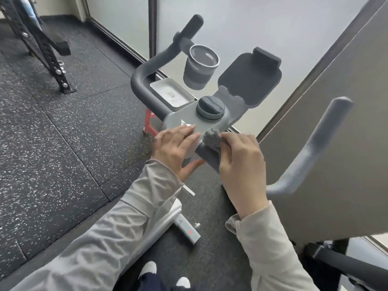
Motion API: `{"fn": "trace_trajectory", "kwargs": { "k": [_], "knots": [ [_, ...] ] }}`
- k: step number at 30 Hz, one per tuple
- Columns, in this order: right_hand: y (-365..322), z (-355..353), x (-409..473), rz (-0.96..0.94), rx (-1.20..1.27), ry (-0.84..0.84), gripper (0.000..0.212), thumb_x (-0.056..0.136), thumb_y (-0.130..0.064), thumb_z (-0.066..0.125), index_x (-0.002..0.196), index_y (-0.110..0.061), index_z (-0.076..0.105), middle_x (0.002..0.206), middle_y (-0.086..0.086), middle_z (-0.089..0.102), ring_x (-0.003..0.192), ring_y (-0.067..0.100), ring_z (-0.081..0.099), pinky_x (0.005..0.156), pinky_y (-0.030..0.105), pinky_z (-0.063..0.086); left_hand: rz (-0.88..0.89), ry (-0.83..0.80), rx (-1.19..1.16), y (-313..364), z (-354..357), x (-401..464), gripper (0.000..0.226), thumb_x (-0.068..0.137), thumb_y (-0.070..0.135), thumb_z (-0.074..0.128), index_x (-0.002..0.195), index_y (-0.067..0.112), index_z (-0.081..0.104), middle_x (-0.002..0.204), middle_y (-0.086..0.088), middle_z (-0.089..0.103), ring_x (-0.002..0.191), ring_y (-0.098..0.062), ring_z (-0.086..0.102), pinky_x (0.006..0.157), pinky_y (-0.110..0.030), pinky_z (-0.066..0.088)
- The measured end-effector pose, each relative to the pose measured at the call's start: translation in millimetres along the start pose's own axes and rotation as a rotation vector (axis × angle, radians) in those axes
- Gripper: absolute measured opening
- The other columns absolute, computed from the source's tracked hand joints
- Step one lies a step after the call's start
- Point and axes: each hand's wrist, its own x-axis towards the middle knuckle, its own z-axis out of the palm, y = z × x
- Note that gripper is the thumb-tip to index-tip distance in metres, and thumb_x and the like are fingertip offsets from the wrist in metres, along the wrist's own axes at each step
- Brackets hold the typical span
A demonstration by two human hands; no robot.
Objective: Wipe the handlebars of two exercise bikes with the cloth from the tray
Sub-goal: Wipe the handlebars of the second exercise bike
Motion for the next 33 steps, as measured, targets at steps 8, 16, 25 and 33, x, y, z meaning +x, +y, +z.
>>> {"fn": "trace_trajectory", "kwargs": {
  "k": [8,16,25,33],
  "knots": [
    [-9.8,32.8,0.2,0.041,-0.133,-0.021,0.016,0.083,-0.016,0.064,0.096,-0.021,0.072,0.093,0.004,0.064,0.089,0.029,0.054,0.071,0.039,0.041,0.079,0.066,-0.129,-17.2,1.2,5.4,0.052,0.073,0.046,0.060,0.113,0.012,0.066,0.123,-0.005,0.063,0.115,-0.021,0.057,0.096,-0.037,0.032],
    [-6.7,28.1,-16.1,0.066,-0.240,-0.023,0.025,0.083,-0.011,0.063,0.106,-0.018,0.070,0.097,0.007,0.062,0.088,0.030,0.053,0.073,0.043,0.045,0.135,0.046,-0.134,-23.7,1.5,7.5,0.053,0.071,0.046,0.063,0.113,0.014,0.066,0.123,-0.004,0.063,0.116,-0.020,0.056,0.096,-0.036,0.029],
    [14.4,-3.9,-38.2,0.257,-0.220,0.009,0.014,0.086,-0.009,0.065,0.098,-0.010,0.073,0.088,0.008,0.065,0.087,0.031,0.052,0.078,0.045,0.046,0.225,0.004,-0.170,-26.7,6.8,17.3,0.053,0.060,0.035,0.081,0.108,0.015,0.068,0.119,-0.004,0.064,0.114,-0.023,0.057,0.099,-0.038,0.030],
    [-0.9,31.5,30.6,0.320,-0.054,-0.265,0.020,0.093,-0.018,0.053,0.098,-0.013,0.072,0.095,0.013,0.071,0.093,0.033,0.058,0.083,0.037,0.044,0.204,0.018,-0.241,-33.0,11.6,16.8,0.050,0.063,0.035,0.079,0.109,0.020,0.067,0.118,0.000,0.064,0.115,-0.017,0.053,0.099,-0.035,0.031]
  ]
}}
